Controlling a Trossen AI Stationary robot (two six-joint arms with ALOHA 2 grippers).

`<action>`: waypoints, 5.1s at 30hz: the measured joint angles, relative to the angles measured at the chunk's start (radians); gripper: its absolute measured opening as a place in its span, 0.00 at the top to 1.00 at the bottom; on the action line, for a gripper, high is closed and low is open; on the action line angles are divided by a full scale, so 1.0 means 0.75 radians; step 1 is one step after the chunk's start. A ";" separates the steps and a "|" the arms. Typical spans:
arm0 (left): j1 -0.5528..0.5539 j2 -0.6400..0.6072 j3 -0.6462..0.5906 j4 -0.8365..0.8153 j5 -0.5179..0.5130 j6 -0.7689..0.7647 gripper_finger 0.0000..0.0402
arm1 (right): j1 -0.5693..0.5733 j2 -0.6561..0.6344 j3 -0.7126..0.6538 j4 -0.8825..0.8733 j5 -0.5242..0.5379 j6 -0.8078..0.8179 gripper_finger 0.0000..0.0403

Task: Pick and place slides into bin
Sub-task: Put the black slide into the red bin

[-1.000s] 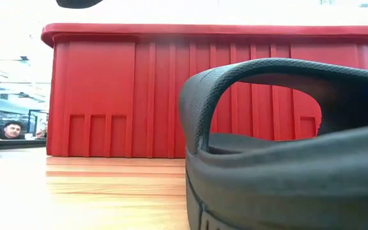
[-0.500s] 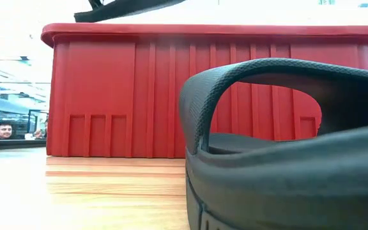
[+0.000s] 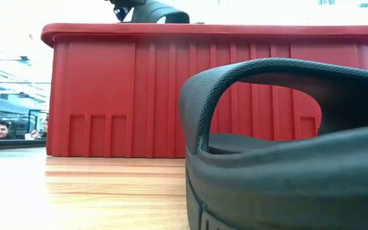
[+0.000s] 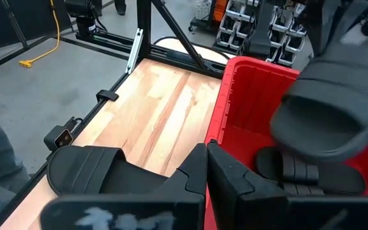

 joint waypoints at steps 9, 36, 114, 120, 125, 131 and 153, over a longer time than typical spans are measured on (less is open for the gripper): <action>0.108 0.319 0.399 -0.627 0.114 0.358 1.00 | 0.001 0.000 0.000 0.000 0.000 -0.001 1.00; 0.183 0.772 0.421 -0.672 0.279 0.984 1.00 | -0.001 0.000 0.000 0.000 0.000 -0.025 1.00; 0.150 0.543 0.420 -0.466 -0.183 0.538 0.69 | 0.000 0.000 0.000 -0.006 -0.008 0.006 1.00; 0.016 0.381 0.420 -0.466 -0.184 0.363 0.69 | 0.041 0.001 0.000 -0.056 -0.010 0.022 1.00; -0.128 0.299 0.421 -0.468 -0.194 0.208 0.69 | 0.139 0.024 0.000 -0.067 -0.009 0.079 1.00; -0.321 0.242 0.421 -0.469 -0.290 0.044 0.69 | 0.280 0.082 0.000 -0.067 -0.010 0.237 1.00; -0.730 0.226 0.420 -0.473 -0.437 -0.080 0.69 | 0.676 0.511 0.000 0.057 -0.007 0.617 1.00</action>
